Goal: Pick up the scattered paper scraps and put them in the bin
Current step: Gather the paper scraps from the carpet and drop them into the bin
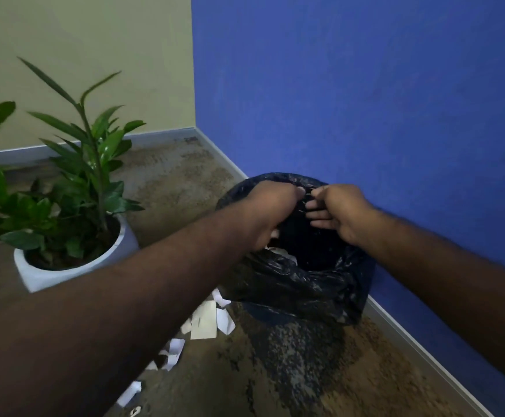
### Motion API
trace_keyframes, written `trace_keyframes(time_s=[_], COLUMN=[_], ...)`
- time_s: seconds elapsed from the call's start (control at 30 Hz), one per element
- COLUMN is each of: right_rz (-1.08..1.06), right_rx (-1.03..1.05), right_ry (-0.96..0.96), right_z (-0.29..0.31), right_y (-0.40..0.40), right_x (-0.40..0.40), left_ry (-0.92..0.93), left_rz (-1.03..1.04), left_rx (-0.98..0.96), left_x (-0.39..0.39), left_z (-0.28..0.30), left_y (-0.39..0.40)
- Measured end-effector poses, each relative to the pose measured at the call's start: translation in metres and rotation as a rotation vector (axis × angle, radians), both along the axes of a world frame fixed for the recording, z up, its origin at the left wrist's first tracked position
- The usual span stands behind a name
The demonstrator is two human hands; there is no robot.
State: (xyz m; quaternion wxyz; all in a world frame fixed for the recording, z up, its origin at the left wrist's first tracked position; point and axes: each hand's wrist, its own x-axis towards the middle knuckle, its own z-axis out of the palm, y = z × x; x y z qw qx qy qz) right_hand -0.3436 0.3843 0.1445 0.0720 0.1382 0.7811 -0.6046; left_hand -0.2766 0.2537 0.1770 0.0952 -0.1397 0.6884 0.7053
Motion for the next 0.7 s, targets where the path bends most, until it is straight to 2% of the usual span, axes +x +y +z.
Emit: trace_keyframes(time_s=[0.13, 0.27, 0.43, 0.5, 0.57, 0.63, 0.7], right_rz=[0.017, 0.083, 0.230, 0.298, 0.396, 0.574, 0.779], right_rx=[0.034, 0.060, 0.141, 0.212, 0.347, 0.457, 0.532], right_ry=[0.035, 0.099, 0.284, 0.419, 0.668, 0.927, 1.094], right_z=[0.000, 0.001, 0.009, 0.015, 0.019, 0.021, 0.015], right_y=[-0.002, -0.018, -0.057, -0.079, -0.099, -0.117, -0.136], right_x=[0.002, 0.010, 0.033, 0.047, 0.067, 0.094, 0.119], left_ry=[0.051, 0.169, 0.201, 0.171, 0.109, 0.041, 0.004], left_rz=[-0.080, -0.074, -0.080, -0.070, -0.059, -0.041, -0.036], left_rx=[-0.072, -0.137, -0.319, -0.437, -0.502, -0.561, -0.662], left_x=[0.006, 0.030, 0.082, 0.106, 0.128, 0.146, 0.163], left_z=[-0.003, -0.003, -0.033, -0.053, -0.075, -0.097, -0.116], left_y=[-0.026, -0.072, -0.151, -0.181, -0.207, -0.226, -0.241])
